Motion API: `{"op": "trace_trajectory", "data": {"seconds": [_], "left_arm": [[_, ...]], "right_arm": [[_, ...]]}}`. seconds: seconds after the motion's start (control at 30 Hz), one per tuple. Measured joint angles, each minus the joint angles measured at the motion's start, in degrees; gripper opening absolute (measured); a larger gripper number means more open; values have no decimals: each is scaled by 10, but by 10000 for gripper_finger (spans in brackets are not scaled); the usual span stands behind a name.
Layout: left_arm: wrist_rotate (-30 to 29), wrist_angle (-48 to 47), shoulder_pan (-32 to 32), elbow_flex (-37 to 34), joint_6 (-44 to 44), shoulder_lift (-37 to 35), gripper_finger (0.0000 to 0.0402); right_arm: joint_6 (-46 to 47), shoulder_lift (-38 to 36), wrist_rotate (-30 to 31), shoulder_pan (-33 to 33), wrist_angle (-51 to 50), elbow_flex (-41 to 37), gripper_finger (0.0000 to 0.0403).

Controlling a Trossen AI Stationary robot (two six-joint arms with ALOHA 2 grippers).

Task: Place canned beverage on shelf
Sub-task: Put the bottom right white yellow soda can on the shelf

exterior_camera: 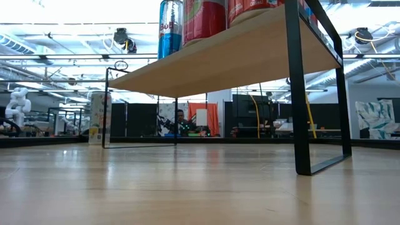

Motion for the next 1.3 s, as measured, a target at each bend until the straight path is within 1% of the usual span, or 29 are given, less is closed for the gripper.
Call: {"op": "trace_trajectory", "data": {"seconds": [0.13,0.33,0.47,0.57,0.63,0.8,0.87,1.03,1.17,1.3], "left_arm": [[3,26,-8,0,-39,0,255],[20,48,-18,0,-123,-1,255],[37,77,-23,0,-178,-1,255],[51,98,-25,0,-214,-1,255],[66,117,-25,0,-229,-1,255],[120,165,-25,0,-277,-1,255],[140,191,-25,0,-281,-1,255],[176,216,-23,0,-282,-3,255],[200,216,-22,0,-282,-3,255],[222,219,-19,0,-283,-3,255]], "right_arm": [[-77,-5,-28,0,51,0,329],[-175,-9,-67,0,128,0,334],[-236,-10,-99,0,148,0,334],[-266,-10,-110,-2,153,0,334],[-276,-12,-117,-6,156,0,334],[-278,-15,-175,-17,159,1,334],[-279,-14,-190,-16,156,1,334],[-293,-6,-191,-10,158,0,334],[-282,4,-193,-5,205,0,333],[-277,14,-193,1,247,0,321]]}}
